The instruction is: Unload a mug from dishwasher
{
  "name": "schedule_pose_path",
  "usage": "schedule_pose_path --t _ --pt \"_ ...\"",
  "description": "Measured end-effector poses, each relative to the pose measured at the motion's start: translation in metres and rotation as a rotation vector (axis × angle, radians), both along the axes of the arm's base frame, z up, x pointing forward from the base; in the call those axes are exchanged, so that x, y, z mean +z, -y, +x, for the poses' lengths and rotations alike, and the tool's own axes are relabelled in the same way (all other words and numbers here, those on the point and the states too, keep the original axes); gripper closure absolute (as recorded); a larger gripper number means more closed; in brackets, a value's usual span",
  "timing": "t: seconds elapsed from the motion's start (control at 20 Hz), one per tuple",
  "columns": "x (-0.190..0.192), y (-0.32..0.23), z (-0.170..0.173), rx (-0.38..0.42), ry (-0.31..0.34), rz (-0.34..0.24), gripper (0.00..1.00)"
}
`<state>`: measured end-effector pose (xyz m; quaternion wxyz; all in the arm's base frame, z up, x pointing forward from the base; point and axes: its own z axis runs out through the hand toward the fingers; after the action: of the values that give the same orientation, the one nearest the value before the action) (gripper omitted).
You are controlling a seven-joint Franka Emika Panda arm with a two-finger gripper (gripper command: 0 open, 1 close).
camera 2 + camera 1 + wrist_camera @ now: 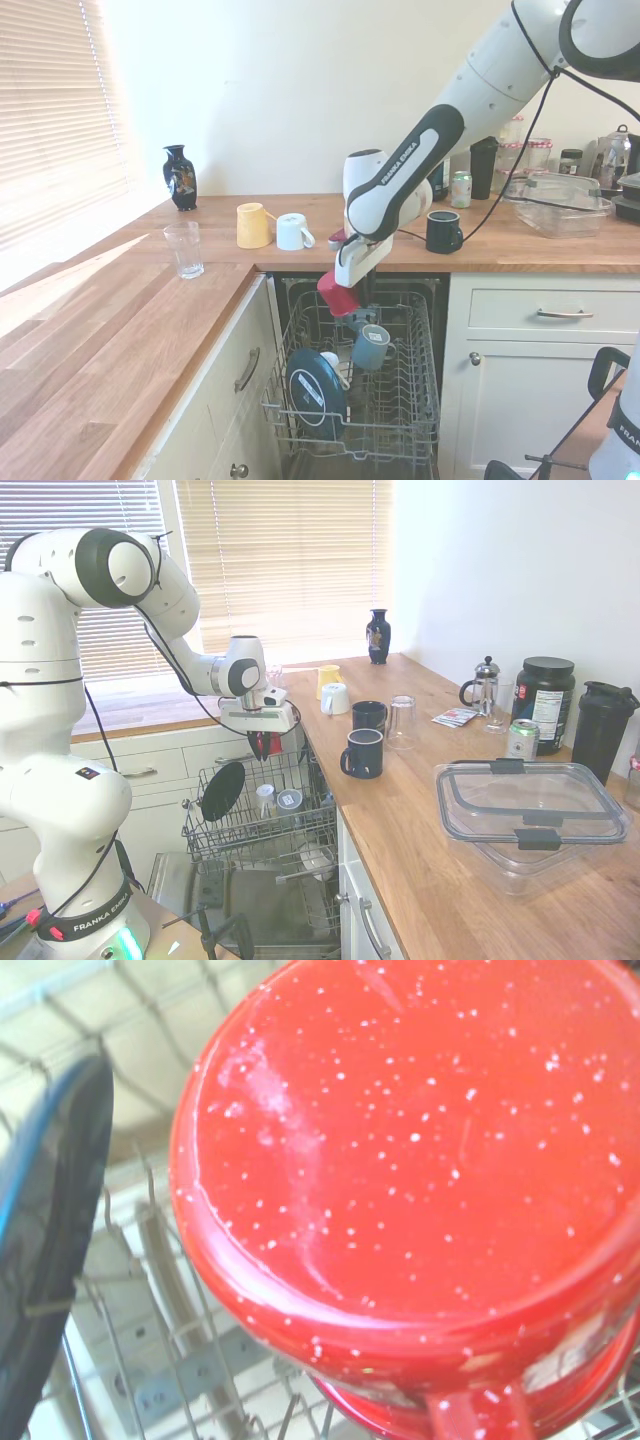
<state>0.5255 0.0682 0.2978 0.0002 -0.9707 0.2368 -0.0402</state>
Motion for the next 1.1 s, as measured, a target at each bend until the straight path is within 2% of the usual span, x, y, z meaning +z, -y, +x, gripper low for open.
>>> schedule_pose_path --t 0.55,1.1 --pt "0.065 0.047 0.026 -0.104 0.077 0.071 1.0" --pt "0.062 0.087 0.044 -0.23 0.077 0.128 1.0"
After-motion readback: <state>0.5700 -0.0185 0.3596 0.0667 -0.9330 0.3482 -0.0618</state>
